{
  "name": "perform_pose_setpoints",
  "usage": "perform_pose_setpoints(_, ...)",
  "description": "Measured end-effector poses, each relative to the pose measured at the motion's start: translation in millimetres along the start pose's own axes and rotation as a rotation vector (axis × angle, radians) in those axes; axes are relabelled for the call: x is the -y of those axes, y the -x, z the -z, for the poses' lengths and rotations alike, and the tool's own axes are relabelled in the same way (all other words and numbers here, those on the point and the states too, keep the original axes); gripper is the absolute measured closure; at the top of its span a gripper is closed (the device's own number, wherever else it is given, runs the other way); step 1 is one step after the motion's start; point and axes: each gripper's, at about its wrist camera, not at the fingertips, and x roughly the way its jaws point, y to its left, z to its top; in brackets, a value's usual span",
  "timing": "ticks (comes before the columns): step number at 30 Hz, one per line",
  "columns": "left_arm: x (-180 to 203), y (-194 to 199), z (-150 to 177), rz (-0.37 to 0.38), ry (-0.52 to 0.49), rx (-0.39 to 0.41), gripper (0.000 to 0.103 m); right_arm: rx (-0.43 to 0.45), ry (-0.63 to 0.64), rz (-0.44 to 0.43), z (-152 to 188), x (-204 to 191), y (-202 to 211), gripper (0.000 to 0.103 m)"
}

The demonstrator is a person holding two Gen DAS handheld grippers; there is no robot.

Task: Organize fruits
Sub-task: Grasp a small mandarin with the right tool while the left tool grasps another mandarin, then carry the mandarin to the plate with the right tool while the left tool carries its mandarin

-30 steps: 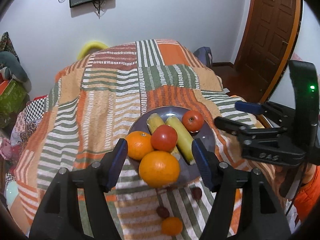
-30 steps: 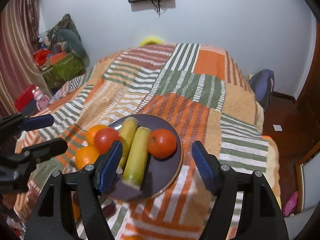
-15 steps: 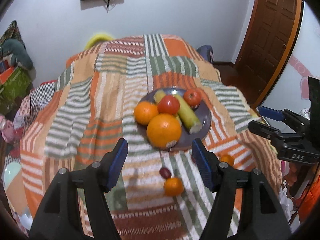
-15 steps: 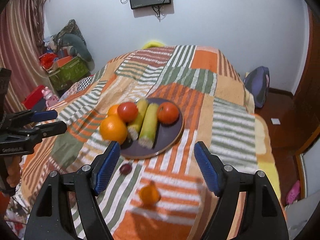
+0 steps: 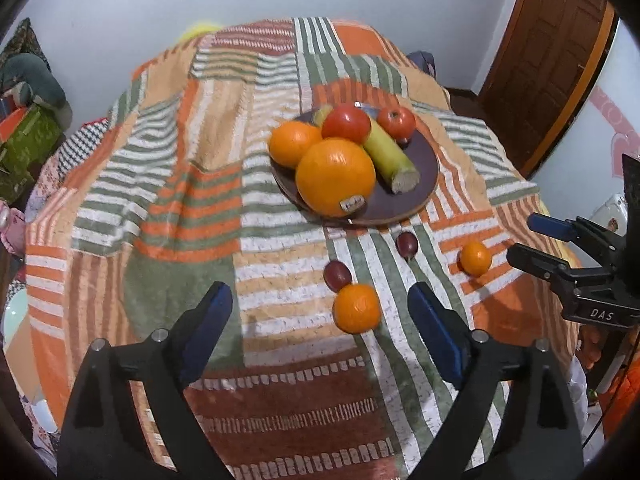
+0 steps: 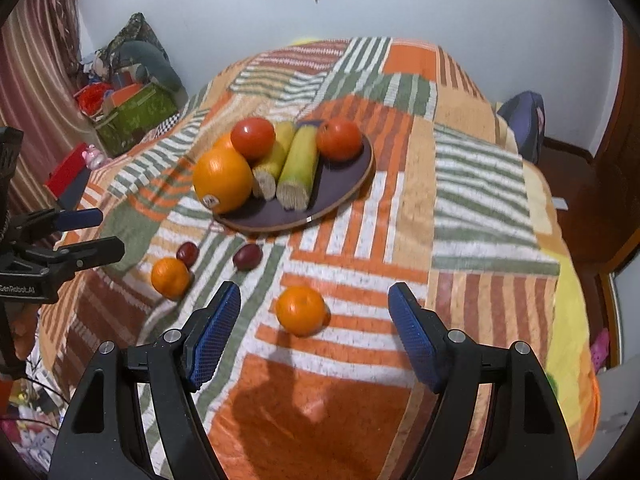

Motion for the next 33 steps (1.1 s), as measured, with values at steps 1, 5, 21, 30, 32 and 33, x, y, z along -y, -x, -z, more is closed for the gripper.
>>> perform_pose_setpoints(1,0,-4,1,0.004,0.006,-0.012,0.013,-0.005,-0.004,-0.004,2,0,-2,0.029)
perform_pose_setpoints(5,2,-17,7,0.024,0.002,-0.054,0.013,-0.027,-0.017,-0.022,9,1,-11,0.03)
perform_pose_setpoints(21,22,-46,9,0.063,-0.068,-0.111,0.038,-0.09,0.007,-0.061,19,-5,-38,0.064)
perform_pose_setpoints(30,30,-45,12,0.068,-0.124,-0.11,0.069,-0.079,-0.003,-0.07,17,-3,-37,0.071)
perform_pose_setpoints(32,30,-42,12,0.081,-0.121,-0.109,0.069,-0.073,-0.008,-0.078,17,-3,-35,0.071)
perform_pose_setpoints(33,30,-41,11,0.084,-0.12,-0.108,0.069,-0.071,-0.008,-0.078,17,-3,-35,0.071)
